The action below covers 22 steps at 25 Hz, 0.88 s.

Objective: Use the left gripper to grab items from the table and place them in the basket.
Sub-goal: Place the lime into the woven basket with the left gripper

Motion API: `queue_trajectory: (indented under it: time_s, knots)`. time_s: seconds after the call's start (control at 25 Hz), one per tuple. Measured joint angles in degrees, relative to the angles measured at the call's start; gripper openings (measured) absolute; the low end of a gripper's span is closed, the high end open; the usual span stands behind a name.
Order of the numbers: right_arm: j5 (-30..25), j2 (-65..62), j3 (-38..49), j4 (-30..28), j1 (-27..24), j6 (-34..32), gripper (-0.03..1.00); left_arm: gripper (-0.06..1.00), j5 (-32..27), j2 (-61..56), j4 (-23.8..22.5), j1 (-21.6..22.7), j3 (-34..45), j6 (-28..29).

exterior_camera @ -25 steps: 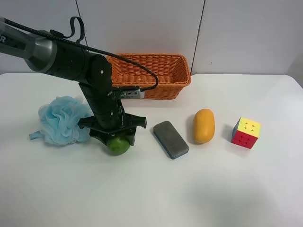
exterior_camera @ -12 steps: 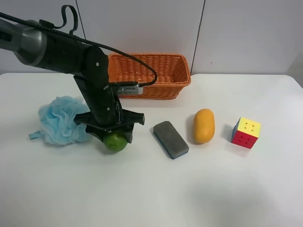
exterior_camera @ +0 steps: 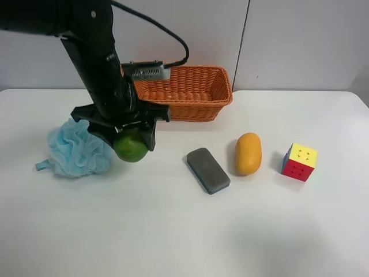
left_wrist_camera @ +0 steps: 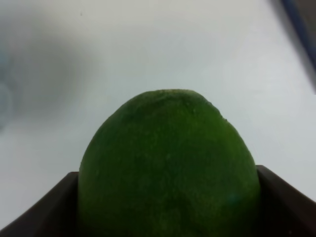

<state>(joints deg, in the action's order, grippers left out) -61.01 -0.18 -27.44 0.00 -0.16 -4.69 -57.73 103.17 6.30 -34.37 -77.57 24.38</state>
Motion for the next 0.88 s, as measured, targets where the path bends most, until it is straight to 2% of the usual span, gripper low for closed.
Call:
queue_trajectory:
  time_s: [0.2,0.36,0.64,0.88]
  knots:
    - [0.00,0.00,0.00,0.00,0.00,0.00,0.99,0.63,-7.78,0.95,-3.60,0.00,-12.41,-0.32]
    - [0.00,0.00,0.00,0.00,0.00,0.00,0.99,0.63,-11.36,5.45,-4.30,1.38,-23.38,-3.08]
    - [0.00,0.00,0.00,0.00,0.00,0.00,0.99,0.63,-11.48,17.26,-3.91,4.99,-42.66,-9.22]
    - [0.00,0.00,0.00,0.00,0.00,0.00,0.99,0.63,-10.61,25.12,-3.76,6.77,-51.23,-11.23]
